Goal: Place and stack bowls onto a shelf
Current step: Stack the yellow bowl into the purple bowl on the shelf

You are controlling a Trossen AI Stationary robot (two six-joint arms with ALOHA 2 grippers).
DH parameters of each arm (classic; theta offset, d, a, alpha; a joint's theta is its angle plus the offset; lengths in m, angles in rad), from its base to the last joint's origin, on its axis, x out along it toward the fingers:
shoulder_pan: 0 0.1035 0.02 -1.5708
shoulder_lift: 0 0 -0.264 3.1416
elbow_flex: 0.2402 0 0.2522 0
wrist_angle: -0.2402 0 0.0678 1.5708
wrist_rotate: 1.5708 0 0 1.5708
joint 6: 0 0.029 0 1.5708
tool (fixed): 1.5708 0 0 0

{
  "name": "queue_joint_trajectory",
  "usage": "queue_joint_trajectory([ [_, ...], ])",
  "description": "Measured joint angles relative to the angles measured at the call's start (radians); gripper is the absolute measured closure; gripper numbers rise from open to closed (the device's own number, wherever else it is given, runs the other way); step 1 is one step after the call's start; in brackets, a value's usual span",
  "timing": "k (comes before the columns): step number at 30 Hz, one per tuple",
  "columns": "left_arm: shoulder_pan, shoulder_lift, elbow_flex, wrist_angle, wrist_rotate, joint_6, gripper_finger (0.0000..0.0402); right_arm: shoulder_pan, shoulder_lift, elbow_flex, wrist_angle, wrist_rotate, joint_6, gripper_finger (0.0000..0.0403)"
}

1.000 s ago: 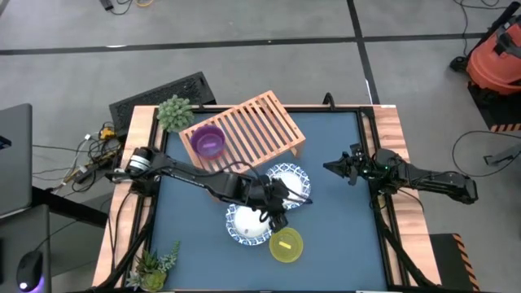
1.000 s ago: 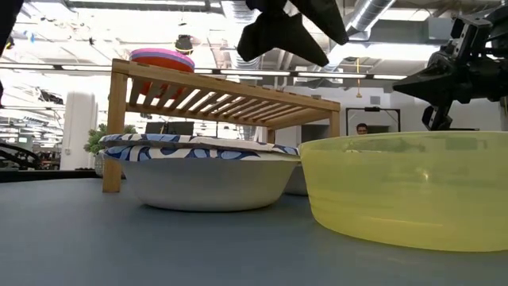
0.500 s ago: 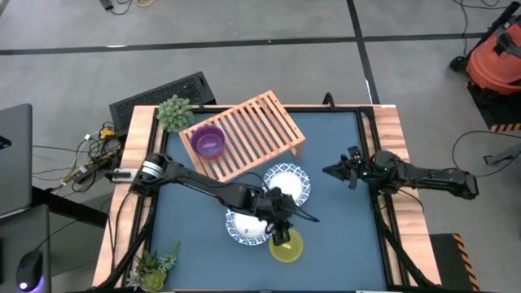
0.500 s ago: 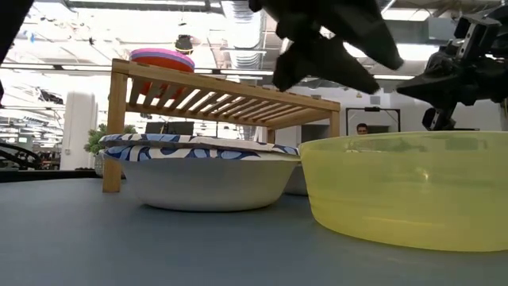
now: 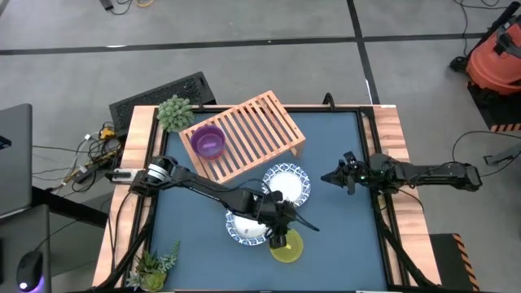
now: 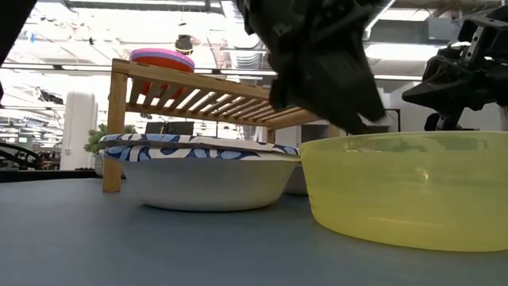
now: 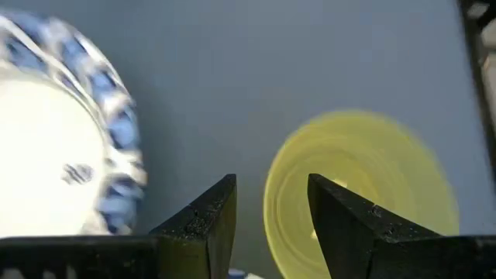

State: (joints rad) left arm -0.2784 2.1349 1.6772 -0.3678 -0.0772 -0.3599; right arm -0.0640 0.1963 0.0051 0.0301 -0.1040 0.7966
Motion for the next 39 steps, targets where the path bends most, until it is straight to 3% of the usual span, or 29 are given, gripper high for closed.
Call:
queue_joint_trajectory([
  [4,-0.023,0.032,0.000,0.014,0.026,-0.018,0.0258,0.013,0.020,0.000,0.000,0.000,0.026,0.0361],
  [8,-0.044,0.053,0.000,-0.005,-0.037,-0.037,0.0258,0.031,0.034,0.000,0.000,0.000,0.036,0.0361],
  [16,-0.042,0.073,0.001,-0.023,-0.036,-0.076,0.0258,0.081,0.045,0.000,0.003,0.000,0.044,0.0361],
  [23,-0.041,0.067,0.108,-0.082,-0.037,-0.080,0.0258,0.110,0.046,0.000,0.003,0.000,0.045,0.0361],
  [30,-0.041,0.067,0.160,-0.194,-0.223,-0.078,0.0258,0.117,0.046,0.000,0.003,0.000,0.044,0.0361],
  [39,0.002,0.079,0.104,-0.204,-0.153,-0.112,0.0258,0.116,0.046,0.000,0.002,0.002,0.043,0.0361],
])
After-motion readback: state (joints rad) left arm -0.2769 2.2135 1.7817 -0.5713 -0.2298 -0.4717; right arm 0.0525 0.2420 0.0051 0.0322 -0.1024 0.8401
